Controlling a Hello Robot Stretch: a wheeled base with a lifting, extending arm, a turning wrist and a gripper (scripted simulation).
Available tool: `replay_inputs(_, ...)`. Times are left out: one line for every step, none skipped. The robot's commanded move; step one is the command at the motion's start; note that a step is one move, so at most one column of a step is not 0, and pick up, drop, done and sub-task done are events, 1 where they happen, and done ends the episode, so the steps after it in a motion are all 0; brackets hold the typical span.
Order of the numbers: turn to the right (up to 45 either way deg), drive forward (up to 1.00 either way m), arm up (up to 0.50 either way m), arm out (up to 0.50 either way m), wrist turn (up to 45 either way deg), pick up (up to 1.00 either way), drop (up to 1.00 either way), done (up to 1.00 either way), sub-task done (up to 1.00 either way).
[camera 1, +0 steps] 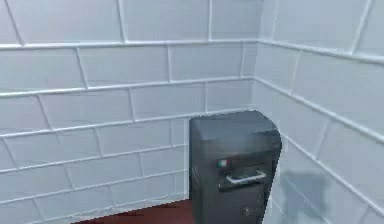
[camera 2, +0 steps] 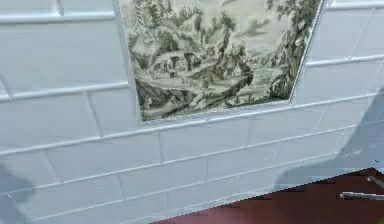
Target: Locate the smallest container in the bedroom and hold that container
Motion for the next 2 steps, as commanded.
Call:
replay_inputs(-45.0,0.00,0.00,0.00,0.0,0.00,0.00,0.00,0.00)
replay_inputs(-45.0,0.00,0.00,0.00,0.0,0.00,0.00,0.00,0.00)
